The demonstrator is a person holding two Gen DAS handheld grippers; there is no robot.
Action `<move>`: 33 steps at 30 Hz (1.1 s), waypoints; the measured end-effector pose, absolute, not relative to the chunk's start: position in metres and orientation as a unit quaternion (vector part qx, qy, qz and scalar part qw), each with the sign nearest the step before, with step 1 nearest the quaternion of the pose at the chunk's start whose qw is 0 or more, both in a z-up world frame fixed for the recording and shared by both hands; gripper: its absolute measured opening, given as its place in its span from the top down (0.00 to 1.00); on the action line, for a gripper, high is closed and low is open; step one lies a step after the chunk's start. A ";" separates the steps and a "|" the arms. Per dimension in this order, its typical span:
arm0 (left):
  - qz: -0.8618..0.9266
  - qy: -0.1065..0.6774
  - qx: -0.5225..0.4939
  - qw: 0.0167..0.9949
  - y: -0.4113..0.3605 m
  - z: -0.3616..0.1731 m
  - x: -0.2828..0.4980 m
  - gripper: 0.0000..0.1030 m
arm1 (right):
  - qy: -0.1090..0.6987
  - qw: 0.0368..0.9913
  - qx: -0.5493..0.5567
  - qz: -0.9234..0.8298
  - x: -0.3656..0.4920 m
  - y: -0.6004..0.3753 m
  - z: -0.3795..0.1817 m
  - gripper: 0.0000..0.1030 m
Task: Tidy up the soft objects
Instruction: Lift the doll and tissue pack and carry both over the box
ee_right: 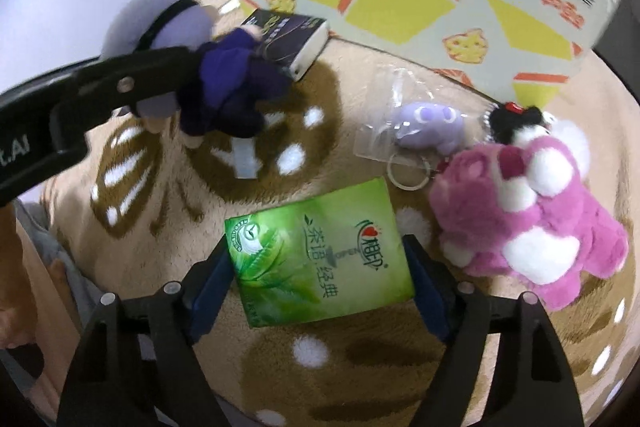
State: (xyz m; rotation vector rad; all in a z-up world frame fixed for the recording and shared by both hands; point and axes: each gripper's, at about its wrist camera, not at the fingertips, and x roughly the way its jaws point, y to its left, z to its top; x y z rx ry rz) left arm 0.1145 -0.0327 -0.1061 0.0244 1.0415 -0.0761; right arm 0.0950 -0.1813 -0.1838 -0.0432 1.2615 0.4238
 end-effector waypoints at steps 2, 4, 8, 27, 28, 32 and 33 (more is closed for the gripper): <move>-0.033 0.490 0.008 0.871 -0.030 -0.102 0.111 0.46 | 0.575 0.797 -0.013 0.186 0.096 -0.192 -0.176 0.18; -0.031 0.481 0.007 0.876 -0.028 -0.097 0.106 0.46 | 0.554 0.813 -0.006 0.178 0.092 -0.200 -0.164 0.18; -0.025 0.444 0.015 0.895 -0.029 -0.080 0.094 0.46 | 0.492 0.856 0.018 0.158 0.084 -0.218 -0.130 0.19; -0.002 0.216 0.047 0.975 -0.032 0.003 0.049 0.46 | 0.299 0.946 0.052 0.116 0.079 -0.236 -0.032 0.19; -0.010 0.213 0.046 0.976 -0.034 0.007 0.052 0.46 | 0.294 0.948 0.051 0.112 0.080 -0.236 -0.028 0.19; -0.019 0.205 0.046 0.978 -0.041 0.019 0.067 0.46 | 0.275 0.955 0.033 0.110 0.090 -0.236 -0.014 0.19; -0.022 0.201 0.042 0.978 -0.042 0.024 0.071 0.46 | 0.272 0.955 0.032 0.110 0.093 -0.236 -0.012 0.19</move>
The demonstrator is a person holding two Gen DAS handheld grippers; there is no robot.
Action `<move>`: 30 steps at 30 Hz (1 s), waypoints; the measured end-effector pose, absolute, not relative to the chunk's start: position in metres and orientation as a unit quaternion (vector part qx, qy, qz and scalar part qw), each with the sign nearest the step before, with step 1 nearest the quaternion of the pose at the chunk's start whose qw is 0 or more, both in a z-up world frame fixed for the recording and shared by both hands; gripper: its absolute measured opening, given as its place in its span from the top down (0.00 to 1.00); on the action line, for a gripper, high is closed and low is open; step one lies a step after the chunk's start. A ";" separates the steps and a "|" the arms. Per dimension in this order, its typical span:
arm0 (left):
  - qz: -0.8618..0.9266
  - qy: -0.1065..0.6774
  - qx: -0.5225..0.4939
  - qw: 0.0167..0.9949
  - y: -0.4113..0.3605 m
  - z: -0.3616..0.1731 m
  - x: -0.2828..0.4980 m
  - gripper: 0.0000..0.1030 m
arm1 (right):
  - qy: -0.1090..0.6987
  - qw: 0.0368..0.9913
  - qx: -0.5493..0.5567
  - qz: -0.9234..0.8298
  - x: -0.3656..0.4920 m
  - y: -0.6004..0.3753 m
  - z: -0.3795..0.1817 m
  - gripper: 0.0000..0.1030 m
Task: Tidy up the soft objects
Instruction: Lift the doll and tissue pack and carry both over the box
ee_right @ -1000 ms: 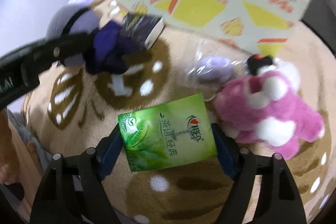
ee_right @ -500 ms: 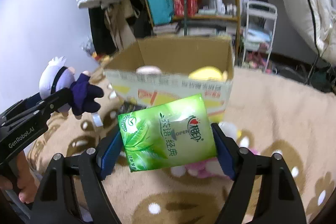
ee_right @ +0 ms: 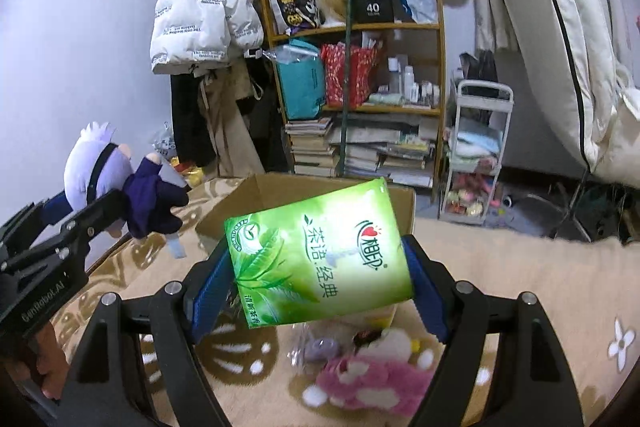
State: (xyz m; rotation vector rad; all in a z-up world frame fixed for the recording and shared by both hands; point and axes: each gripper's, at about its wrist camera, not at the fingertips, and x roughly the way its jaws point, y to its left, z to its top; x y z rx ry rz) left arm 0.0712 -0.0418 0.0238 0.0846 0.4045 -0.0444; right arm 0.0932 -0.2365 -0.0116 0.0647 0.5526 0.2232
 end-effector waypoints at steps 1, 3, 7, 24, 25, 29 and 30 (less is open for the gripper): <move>-0.023 0.199 0.040 0.979 -0.042 0.027 0.074 0.46 | 0.269 0.956 0.033 0.110 0.096 -0.238 -0.010 0.19; -0.023 0.191 0.042 0.980 -0.044 0.035 0.081 0.46 | 0.265 0.957 0.034 0.109 0.102 -0.241 -0.007 0.19; -0.016 0.169 0.065 0.983 -0.050 0.044 0.095 0.46 | 0.256 0.960 0.033 0.107 0.115 -0.247 0.000 0.19; -0.028 0.191 0.069 0.979 -0.056 0.012 0.140 0.45 | 0.239 0.967 0.015 0.083 0.153 -0.248 -0.007 0.18; -0.027 0.193 0.071 0.978 -0.056 0.009 0.142 0.45 | 0.241 0.967 0.013 0.082 0.154 -0.248 -0.010 0.18; -0.029 0.211 0.081 0.974 -0.058 -0.003 0.151 0.45 | 0.252 0.964 0.014 0.078 0.160 -0.250 -0.021 0.18; -0.030 0.213 0.083 0.973 -0.058 -0.005 0.152 0.45 | 0.256 0.963 0.015 0.079 0.162 -0.250 -0.024 0.18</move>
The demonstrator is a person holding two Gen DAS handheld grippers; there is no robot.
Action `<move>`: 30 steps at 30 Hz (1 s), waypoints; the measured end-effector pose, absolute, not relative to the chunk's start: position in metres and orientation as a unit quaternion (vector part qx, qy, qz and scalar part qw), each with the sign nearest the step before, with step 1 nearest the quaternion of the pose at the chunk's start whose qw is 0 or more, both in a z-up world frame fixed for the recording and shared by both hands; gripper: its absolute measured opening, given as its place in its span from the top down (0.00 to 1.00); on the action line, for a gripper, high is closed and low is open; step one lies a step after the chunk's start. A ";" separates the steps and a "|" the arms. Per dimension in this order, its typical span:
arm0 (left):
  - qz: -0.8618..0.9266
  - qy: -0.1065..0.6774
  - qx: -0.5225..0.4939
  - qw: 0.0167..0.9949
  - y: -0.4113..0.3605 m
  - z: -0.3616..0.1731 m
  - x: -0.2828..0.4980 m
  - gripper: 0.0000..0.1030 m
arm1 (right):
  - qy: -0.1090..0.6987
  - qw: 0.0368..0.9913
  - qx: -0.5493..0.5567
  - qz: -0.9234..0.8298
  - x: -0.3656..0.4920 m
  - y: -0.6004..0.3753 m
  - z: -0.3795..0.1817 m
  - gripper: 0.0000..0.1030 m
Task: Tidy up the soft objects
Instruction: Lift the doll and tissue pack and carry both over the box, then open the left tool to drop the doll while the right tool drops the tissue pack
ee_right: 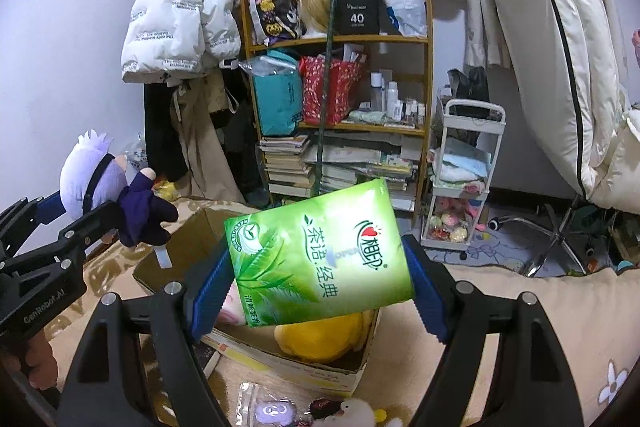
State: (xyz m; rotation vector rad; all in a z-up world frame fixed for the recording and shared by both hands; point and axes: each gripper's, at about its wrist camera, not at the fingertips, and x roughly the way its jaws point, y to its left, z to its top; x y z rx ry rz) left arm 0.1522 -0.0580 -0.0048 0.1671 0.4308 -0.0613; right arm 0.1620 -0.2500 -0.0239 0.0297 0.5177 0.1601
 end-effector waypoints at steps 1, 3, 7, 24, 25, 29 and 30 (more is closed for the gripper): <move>-0.032 0.217 0.084 0.972 -0.058 -0.008 0.154 0.45 | 0.261 0.962 0.013 0.081 0.164 -0.249 -0.028 0.18; -0.034 0.222 0.084 0.971 -0.059 -0.012 0.158 0.45 | 0.269 0.960 0.009 0.081 0.168 -0.247 -0.034 0.18; -0.048 0.239 0.077 0.967 -0.059 -0.022 0.166 0.45 | 0.278 0.957 0.003 0.083 0.174 -0.244 -0.044 0.18; -0.061 0.287 0.062 0.954 -0.055 -0.046 0.191 0.44 | 0.312 0.946 0.007 0.088 0.191 -0.241 -0.070 0.18; -0.062 0.288 0.061 0.954 -0.055 -0.046 0.192 0.44 | 0.313 0.946 0.008 0.088 0.191 -0.241 -0.071 0.18; -0.065 0.298 0.061 0.950 -0.055 -0.048 0.193 0.43 | 0.319 0.944 0.011 0.089 0.191 -0.241 -0.075 0.18; -0.065 0.300 0.061 0.950 -0.055 -0.049 0.193 0.42 | 0.320 0.943 0.011 0.089 0.191 -0.241 -0.076 0.18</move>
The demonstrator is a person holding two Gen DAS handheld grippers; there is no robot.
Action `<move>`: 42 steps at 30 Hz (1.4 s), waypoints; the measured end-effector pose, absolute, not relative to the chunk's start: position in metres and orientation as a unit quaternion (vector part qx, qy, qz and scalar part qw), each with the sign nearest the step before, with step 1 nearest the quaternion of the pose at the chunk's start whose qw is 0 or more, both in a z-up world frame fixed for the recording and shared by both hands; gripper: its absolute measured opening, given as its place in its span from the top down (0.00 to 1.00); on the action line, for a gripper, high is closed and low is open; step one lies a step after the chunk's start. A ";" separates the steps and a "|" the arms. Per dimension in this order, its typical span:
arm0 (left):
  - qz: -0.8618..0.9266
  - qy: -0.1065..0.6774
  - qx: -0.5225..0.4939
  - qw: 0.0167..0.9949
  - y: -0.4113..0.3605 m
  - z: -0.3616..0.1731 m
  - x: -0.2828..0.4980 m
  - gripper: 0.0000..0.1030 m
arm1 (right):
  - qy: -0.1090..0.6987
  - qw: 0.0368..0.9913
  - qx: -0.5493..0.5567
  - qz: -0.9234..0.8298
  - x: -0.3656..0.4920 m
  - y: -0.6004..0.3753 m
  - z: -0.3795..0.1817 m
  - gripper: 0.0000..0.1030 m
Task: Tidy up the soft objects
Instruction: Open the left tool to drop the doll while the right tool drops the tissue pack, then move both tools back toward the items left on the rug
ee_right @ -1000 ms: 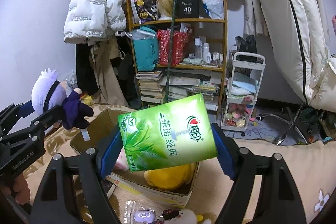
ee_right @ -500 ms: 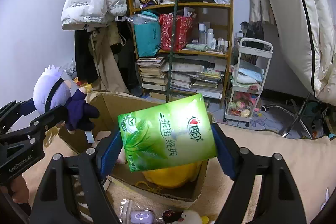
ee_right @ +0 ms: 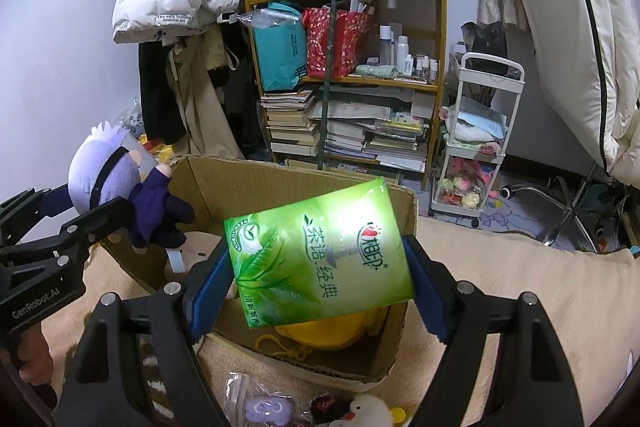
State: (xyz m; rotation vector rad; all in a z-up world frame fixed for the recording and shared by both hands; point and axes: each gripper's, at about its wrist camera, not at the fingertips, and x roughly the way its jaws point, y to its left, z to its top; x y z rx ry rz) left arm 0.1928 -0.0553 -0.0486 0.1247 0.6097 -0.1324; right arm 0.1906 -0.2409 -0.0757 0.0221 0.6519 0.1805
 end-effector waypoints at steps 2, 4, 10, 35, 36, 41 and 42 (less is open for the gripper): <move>-0.064 0.302 0.063 0.949 -0.055 -0.050 0.192 0.42 | 0.321 0.943 0.010 0.089 0.190 -0.240 -0.076 0.18; -0.061 0.304 0.064 0.949 -0.055 -0.050 0.193 0.42 | 0.323 0.942 0.008 0.090 0.190 -0.239 -0.076 0.18; -0.057 0.314 0.068 0.945 -0.055 -0.053 0.192 0.42 | 0.333 0.937 0.019 0.099 0.190 -0.241 -0.078 0.18; -0.029 0.303 0.054 0.951 -0.034 -0.030 0.160 0.19 | 0.305 0.946 0.025 0.102 0.161 -0.233 -0.056 0.02; -0.029 0.305 0.048 0.951 -0.031 -0.029 0.158 0.19 | 0.304 0.947 0.024 0.102 0.159 -0.233 -0.055 0.02; -0.027 0.309 0.046 0.949 -0.024 -0.025 0.146 0.17 | 0.301 0.948 0.025 0.100 0.147 -0.234 -0.049 0.01; -0.028 0.309 0.048 0.950 -0.023 -0.023 0.143 0.17 | 0.300 0.948 0.026 0.100 0.144 -0.235 -0.048 0.01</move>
